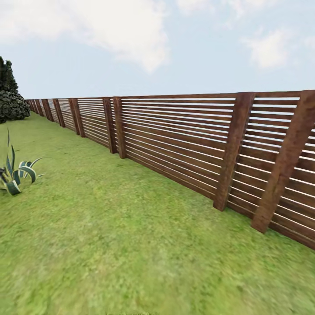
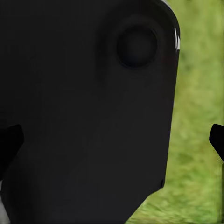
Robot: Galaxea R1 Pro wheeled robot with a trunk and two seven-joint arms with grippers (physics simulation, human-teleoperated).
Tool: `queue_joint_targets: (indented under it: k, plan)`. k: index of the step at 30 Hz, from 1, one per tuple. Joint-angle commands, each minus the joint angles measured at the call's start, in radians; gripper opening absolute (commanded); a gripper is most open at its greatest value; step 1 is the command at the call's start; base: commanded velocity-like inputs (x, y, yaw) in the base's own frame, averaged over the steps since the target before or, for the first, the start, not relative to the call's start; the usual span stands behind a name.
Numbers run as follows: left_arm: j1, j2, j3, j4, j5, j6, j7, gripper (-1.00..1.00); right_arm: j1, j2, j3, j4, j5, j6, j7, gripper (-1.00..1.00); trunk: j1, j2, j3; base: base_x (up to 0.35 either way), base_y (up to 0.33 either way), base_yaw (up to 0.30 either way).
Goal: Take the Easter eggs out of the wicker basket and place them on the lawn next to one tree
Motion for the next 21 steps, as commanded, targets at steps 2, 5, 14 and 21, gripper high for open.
queue_joint_targets:
  k: [2, 5, 14, 21]
  plan:
    - [-0.001, 0.000, -0.001, 0.001, 0.000, -0.004, 0.000, 1.00, 0.000, 0.000, -0.001, -0.001, 0.000, 0.000, -0.001, 1.00, 0.000, 0.000, -0.002, 0.000, 0.000, 0.252]
    - [-0.001, 0.000, -0.001, 0.001, -0.001, -0.004, 0.000, 1.00, 0.000, 0.001, -0.001, 0.000, 0.001, 0.000, -0.001, 1.00, 0.000, 0.000, -0.004, 0.000, 0.000, 0.259]
    - [-0.001, 0.000, -0.001, 0.001, -0.001, -0.006, 0.000, 1.00, 0.000, -0.001, -0.001, 0.001, 0.001, 0.000, 0.000, 1.00, 0.000, 0.000, -0.010, 0.000, 0.000, 0.264]
    - [-0.001, 0.000, -0.001, 0.000, -0.001, -0.006, 0.000, 1.00, 0.000, -0.001, 0.001, 0.001, 0.001, 0.000, 0.002, 1.00, 0.000, 0.000, -0.014, 0.000, 0.000, 0.251]
